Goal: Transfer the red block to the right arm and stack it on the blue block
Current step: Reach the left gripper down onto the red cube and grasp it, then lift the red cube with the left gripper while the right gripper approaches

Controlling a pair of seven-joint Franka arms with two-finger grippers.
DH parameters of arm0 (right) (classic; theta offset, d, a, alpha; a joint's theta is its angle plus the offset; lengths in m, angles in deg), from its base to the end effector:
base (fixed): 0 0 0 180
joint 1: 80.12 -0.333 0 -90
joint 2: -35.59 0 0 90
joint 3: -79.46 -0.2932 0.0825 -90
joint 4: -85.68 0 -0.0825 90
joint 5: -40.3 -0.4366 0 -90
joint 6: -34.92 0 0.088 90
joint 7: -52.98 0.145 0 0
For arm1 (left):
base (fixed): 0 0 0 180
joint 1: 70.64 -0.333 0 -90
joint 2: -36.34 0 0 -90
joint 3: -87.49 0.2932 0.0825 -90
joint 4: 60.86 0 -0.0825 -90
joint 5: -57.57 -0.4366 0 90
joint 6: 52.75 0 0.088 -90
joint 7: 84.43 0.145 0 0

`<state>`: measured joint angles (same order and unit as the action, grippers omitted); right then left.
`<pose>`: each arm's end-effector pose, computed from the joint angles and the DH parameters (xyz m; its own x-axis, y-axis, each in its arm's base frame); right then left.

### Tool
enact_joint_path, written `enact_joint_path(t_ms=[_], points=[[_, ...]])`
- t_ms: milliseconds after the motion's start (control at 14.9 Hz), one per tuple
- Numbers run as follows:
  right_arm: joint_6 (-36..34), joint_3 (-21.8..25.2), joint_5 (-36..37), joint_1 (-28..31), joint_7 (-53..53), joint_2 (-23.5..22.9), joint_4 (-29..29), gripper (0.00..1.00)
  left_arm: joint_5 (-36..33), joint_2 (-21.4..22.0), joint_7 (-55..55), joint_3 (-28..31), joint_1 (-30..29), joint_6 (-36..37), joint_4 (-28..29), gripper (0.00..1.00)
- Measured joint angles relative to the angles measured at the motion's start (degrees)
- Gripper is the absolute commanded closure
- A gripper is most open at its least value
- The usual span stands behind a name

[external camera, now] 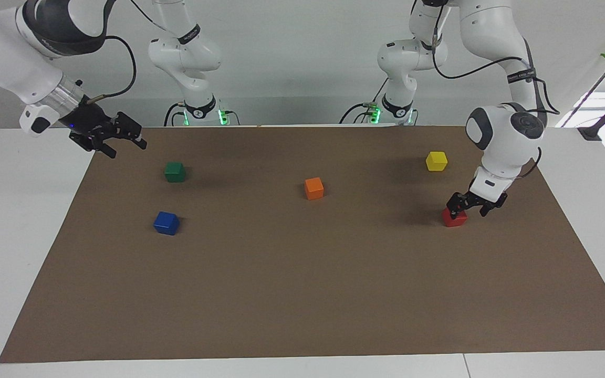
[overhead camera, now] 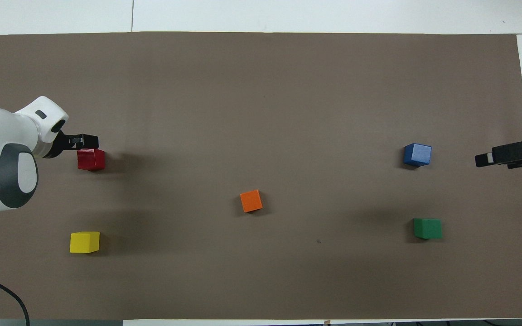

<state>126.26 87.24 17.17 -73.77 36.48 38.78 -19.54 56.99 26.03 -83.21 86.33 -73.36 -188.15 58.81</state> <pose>0.5685 -0.0862 0.4726 0.9976 0.0099 -0.0691 -0.0207 -0.9034 -0.4283 0.6223 0.0173 0.2534 0.9955 -0.0007 0.0944 -0.0001 -1.0000 -0.0061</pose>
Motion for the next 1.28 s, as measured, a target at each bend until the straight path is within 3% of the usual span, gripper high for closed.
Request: enact_joint_path(t_ms=[202, 269, 337, 404, 471, 808, 1077, 1279], points=[[0.08, 0.08, -12.46, 2.76, -7.36, -0.03, -5.73, 0.00, 0.00, -2.02, 0.03, 0.01, 0.00, -0.25, 0.02, 0.00], [0.07, 0.14, -16.50, 3.72, -10.90, -0.04, -8.04, 0.00, 0.00, -2.36, 0.03, 0.01, 0.00, -0.25, 0.09, 0.09], [0.02, 0.19, -20.21, 4.34, -14.27, -0.05, -10.37, 0.00, 0.00, -2.52, 0.02, 0.02, 0.00, -0.25, 0.30, 0.37], [-0.15, 0.21, -23.55, 4.59, -16.78, -0.04, -12.56, 0.00, -0.01, -2.54, 0.03, 0.04, 0.00, -0.25, 0.75, 0.75], [-0.39, 0.19, -26.81, 4.57, -18.19, 0.00, -14.54, 0.00, -0.01, -2.54, -0.06, 0.06, 0.00, -0.25, 1.32, 1.00], [-3.79, -0.29, -38.45, 4.05, -19.74, 1.49, -21.27, 0.00, 0.04, -2.36, -7.95, -0.09, 0.02, 3.27, 0.56, 1.00], [-11.02, -0.29, -48.72, 3.93, -23.33, 2.12, -28.19, 0.00, 3.10, -0.09, -23.37, -1.66, 1.87, 20.25, -9.08, 1.00], [-17.06, -0.33, -57.79, 3.52, -23.74, 2.12, -33.34, 0.00, 10.30, 5.19, -31.02, -2.01, 5.07, 33.95, -15.08, 1.00]])
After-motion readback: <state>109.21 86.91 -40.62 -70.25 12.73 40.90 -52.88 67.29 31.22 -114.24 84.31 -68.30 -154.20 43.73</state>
